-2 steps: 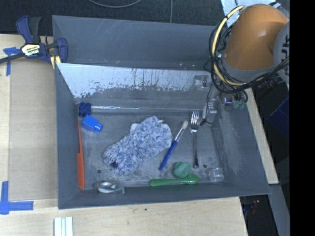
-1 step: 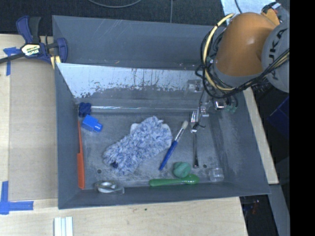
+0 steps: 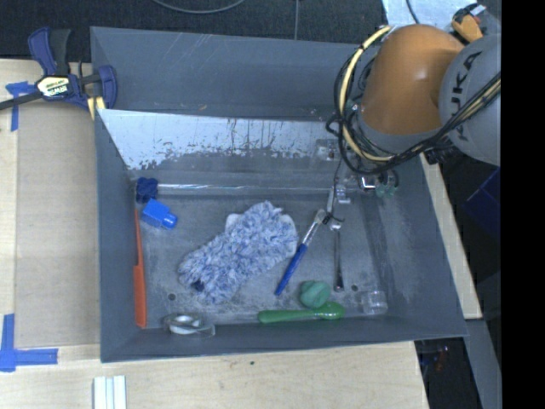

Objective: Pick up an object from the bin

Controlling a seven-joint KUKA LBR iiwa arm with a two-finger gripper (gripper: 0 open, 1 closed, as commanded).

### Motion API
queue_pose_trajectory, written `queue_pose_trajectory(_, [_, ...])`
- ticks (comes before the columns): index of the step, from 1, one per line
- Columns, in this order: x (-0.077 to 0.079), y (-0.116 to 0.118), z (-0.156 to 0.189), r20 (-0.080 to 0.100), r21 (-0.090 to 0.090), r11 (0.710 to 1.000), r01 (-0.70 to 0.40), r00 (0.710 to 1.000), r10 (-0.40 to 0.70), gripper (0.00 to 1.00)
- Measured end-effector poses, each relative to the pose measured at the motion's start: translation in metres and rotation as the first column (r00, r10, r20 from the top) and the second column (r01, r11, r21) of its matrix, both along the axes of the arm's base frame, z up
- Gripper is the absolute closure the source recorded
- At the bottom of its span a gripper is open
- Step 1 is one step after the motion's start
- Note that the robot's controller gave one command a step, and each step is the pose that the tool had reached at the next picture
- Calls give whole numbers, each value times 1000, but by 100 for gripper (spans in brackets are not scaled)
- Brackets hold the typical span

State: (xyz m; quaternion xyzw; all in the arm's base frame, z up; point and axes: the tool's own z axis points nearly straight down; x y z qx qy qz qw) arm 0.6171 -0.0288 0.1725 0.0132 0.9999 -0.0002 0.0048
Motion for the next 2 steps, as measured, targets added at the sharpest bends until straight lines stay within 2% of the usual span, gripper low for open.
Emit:
queue_pose_trajectory(1, [-10, -36, -66, -3, 0, 989, 145, 989, -145, 0])
queue_pose_trajectory(2, [-3, -10, -69, 9, 4, 986, 169, 986, -169, 0])
